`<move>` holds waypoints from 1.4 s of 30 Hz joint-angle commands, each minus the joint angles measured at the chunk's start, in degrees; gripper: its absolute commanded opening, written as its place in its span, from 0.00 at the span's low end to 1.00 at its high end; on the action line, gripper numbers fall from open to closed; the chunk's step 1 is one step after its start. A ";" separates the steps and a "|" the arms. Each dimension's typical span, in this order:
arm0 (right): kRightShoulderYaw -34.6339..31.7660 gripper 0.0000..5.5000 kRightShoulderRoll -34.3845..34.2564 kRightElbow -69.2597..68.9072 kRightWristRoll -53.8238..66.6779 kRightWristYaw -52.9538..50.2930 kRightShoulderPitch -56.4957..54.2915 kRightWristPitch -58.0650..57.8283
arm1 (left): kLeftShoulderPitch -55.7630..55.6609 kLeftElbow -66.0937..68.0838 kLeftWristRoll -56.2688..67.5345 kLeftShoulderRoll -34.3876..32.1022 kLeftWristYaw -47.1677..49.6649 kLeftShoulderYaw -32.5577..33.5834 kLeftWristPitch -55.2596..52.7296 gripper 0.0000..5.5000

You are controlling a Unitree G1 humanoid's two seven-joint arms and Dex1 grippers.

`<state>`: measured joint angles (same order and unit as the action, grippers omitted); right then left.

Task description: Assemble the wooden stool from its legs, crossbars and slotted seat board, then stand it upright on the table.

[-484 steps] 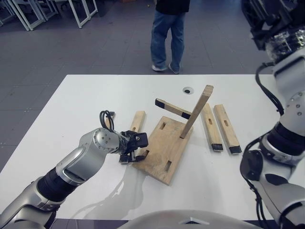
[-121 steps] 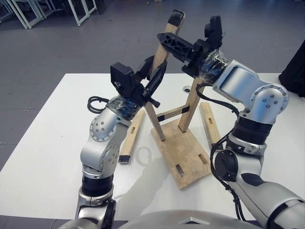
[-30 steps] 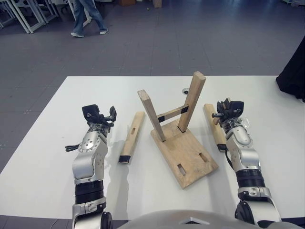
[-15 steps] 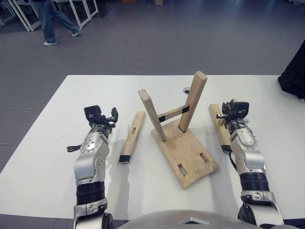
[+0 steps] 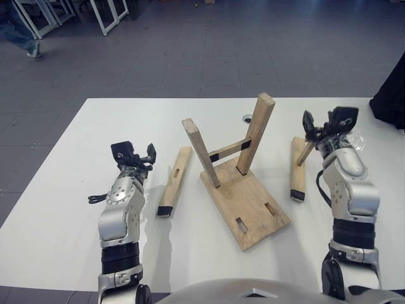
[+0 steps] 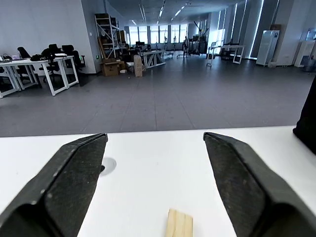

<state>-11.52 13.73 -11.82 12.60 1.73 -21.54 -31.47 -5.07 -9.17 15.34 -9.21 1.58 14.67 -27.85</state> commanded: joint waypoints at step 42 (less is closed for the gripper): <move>6.93 0.91 -8.04 -5.73 -1.22 -8.51 28.68 -22.02 | 1.76 -3.29 -1.11 1.83 0.34 0.13 -1.65 0.65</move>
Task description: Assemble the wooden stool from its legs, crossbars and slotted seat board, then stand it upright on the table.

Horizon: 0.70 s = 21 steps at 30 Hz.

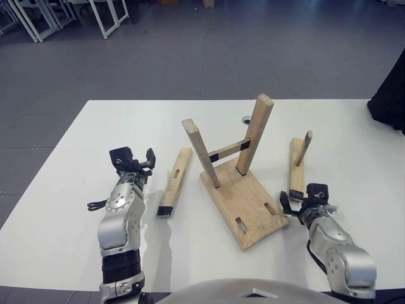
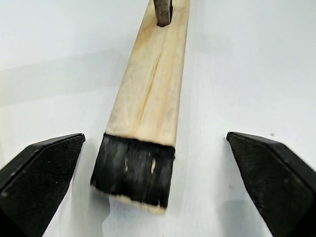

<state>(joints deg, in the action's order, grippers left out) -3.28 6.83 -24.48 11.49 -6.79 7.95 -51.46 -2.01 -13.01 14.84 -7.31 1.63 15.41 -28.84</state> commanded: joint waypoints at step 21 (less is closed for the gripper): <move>-4.61 0.38 15.23 13.60 -2.83 13.86 -4.59 9.82 | -3.25 -2.60 9.37 -2.21 -7.98 1.30 -8.49 0.65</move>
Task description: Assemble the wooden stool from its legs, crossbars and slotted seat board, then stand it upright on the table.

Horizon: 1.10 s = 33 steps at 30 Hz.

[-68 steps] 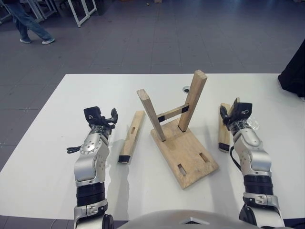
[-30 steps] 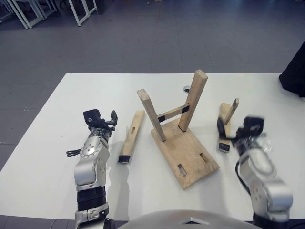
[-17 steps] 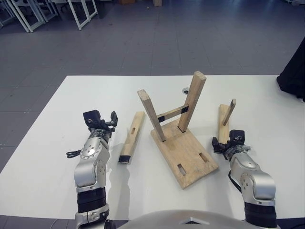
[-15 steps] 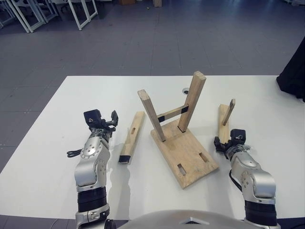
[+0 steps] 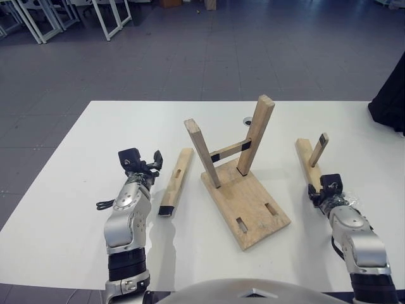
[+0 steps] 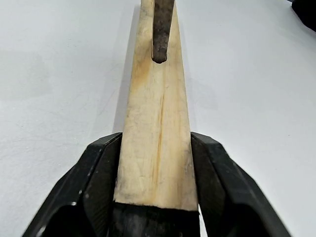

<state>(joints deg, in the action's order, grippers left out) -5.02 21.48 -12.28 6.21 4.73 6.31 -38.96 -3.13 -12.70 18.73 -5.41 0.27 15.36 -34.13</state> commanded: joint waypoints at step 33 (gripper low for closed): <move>2.29 0.36 -1.38 -15.79 82.20 7.32 -35.91 -17.56 | -25.79 7.31 90.78 -26.98 -34.38 2.36 -29.63 0.59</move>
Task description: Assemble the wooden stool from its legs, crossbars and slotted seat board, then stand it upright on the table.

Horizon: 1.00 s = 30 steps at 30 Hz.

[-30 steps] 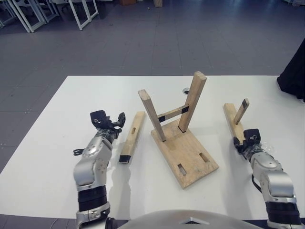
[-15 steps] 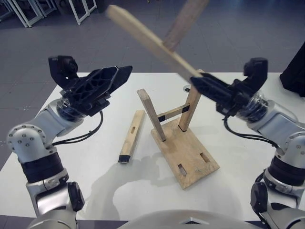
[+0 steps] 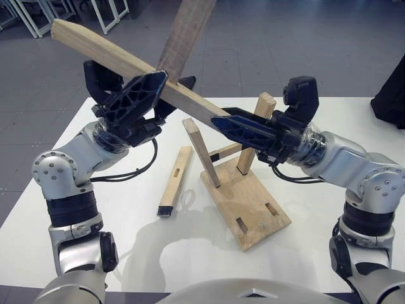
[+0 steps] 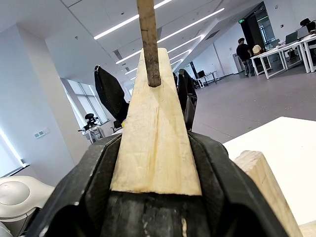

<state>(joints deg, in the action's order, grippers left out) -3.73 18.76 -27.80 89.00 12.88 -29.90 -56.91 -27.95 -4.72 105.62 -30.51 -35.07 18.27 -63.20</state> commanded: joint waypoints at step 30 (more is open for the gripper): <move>-5.85 1.00 25.44 -4.00 -16.73 8.58 17.95 2.05 | 5.82 -13.54 -5.76 -11.01 9.00 3.74 6.08 0.37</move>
<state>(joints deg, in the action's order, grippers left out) -10.02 42.12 -30.71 75.94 20.93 -14.05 -55.00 -23.42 -14.20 103.92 -39.75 -27.07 23.14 -57.39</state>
